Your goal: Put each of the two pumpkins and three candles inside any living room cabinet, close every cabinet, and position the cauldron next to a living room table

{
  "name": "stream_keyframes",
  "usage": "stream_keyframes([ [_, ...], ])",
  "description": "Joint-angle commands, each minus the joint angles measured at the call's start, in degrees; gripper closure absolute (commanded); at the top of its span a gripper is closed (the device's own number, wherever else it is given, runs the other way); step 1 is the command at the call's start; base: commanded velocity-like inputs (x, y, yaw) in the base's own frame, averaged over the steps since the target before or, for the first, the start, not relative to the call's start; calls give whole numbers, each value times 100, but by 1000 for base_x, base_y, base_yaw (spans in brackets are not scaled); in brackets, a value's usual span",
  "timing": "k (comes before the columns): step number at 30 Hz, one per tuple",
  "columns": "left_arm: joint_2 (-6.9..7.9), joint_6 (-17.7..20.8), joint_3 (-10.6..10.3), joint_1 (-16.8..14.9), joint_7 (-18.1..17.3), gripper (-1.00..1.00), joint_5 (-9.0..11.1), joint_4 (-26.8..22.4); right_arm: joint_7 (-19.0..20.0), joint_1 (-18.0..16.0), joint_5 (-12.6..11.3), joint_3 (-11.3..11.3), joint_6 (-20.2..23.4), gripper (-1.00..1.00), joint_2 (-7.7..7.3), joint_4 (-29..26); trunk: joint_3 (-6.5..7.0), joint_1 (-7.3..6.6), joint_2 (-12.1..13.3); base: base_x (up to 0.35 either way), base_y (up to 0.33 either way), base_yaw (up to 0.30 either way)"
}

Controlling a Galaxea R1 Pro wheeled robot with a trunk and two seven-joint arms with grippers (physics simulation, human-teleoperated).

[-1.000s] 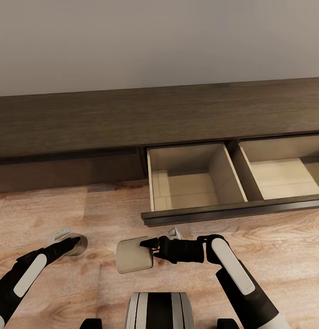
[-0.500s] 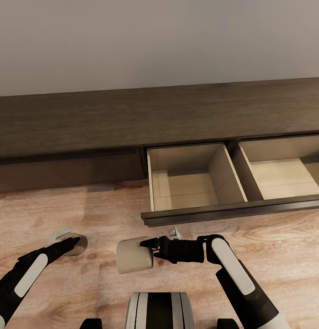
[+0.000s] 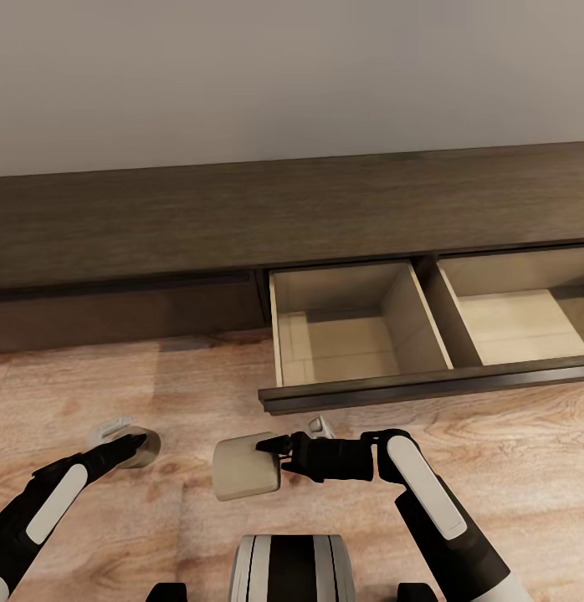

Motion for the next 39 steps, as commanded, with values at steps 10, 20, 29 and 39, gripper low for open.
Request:
stream_keyframes([
  [10,6,13,-25,4,55,100,51,325,-58,-3,-68,7,-4,100,-2,7,-4,0,-1,0,0,0],
  [20,6,19,-31,4,49,100,59,326,-66,-3,-67,7,-11,100,-2,33,218,-26,12,0,0,0],
  [29,14,104,-2,4,46,100,121,316,-70,-3,-78,7,-7,100,-2,80,417,-49,24,0,0,0],
  [39,23,637,9,4,46,100,129,236,-53,-3,-101,15,5,100,-2,218,638,-75,38,0,0,0],
])
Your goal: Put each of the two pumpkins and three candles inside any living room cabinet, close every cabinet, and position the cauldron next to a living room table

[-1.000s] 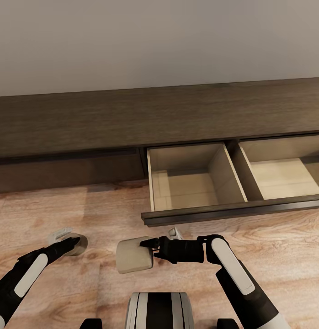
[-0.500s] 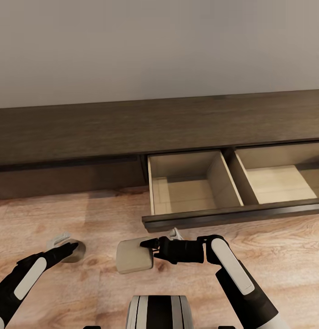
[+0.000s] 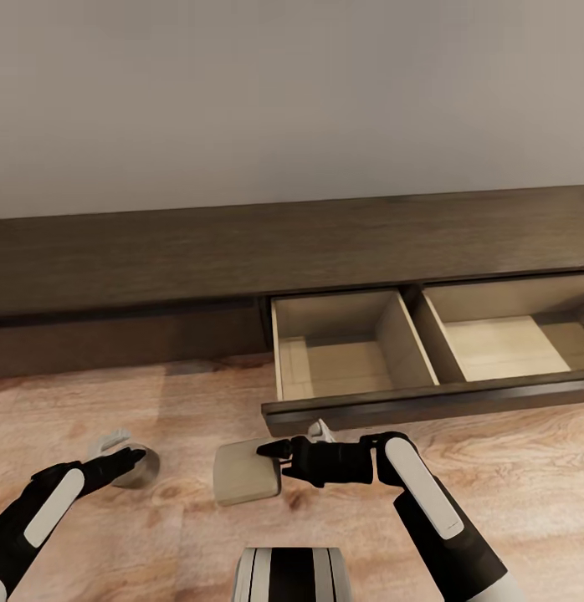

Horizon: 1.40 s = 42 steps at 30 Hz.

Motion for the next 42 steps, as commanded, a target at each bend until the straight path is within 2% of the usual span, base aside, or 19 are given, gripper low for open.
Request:
stream_keyframes([
  [1,7,21,-22,-1,56,100,56,-10,-57,-4,-74,7,-4,100,-4,6,19,-3,0,0,0,0],
  [9,25,68,-21,-1,60,100,79,-15,-62,-4,-96,127,6,100,11,71,196,-24,11,0,0,0],
  [18,44,319,-8,-1,64,100,86,-46,-63,-4,-77,148,-10,100,31,547,396,-47,23,0,0,0],
  [26,44,567,276,-1,73,100,88,-56,-62,-4,-69,147,-18,100,38,632,573,-68,33,0,0,0],
  [34,54,626,317,-1,73,100,88,-59,-62,-4,-59,148,-16,100,40,611,750,-88,44,0,0,0],
  [40,53,627,329,-1,73,100,98,-202,-68,-4,-58,148,-18,100,41,624,750,-88,44,0,0,0],
  [42,55,627,328,-1,73,100,172,-216,-70,-4,-58,148,-19,100,46,629,750,-88,44,0,0,0],
])
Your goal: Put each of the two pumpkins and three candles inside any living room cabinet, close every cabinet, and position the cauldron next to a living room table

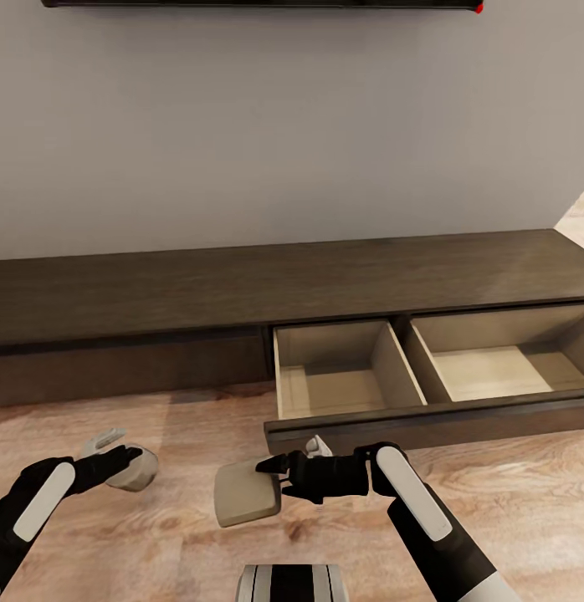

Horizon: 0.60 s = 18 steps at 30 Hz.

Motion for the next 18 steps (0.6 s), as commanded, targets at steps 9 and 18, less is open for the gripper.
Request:
stream_keyframes([
  [9,10,27,-16,-1,66,100,319,-19,-65,-4,-67,8,-5,100,-1,-1,-4,-1,-2,-239,0,0],
  [18,18,27,-8,-1,66,100,322,-92,-114,-4,-44,153,-5,100,-1,8,18,-4,0,-28,0,0],
])
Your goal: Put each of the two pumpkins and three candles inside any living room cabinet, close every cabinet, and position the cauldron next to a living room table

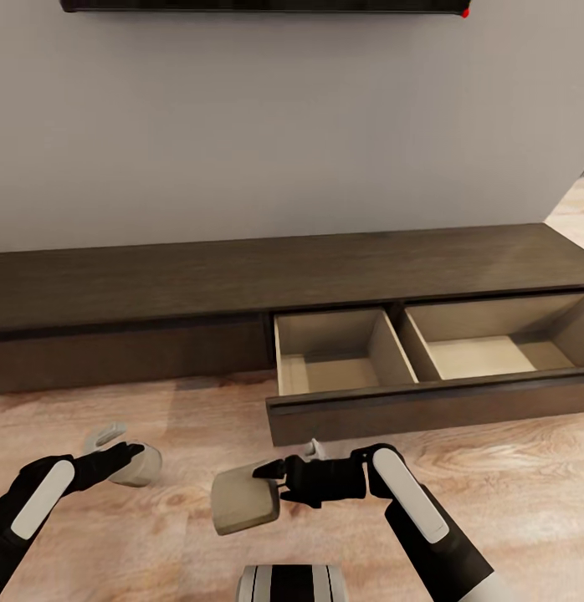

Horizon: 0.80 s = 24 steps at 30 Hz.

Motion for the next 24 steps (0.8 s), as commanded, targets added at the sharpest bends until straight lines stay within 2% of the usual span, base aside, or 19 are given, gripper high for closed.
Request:
stream_keyframes([
  [1,4,17,-10,0,57,100,59,-11,-57,-4,-77,8,-5,100,-4,-6,18,-3,0,-1,0,0],
  [10,-3,19,-16,0,57,100,69,-15,-59,-4,-76,9,-6,100,-4,-6,218,-26,12,0,0,0],
  [17,3,374,-10,0,105,100,41,-138,-55,-4,-76,4,-14,100,-4,-6,373,-44,21,0,0,0],
  [24,9,408,-10,0,118,100,41,-232,-55,-4,-76,4,-14,100,-4,-6,528,-63,31,0,0,0],
])
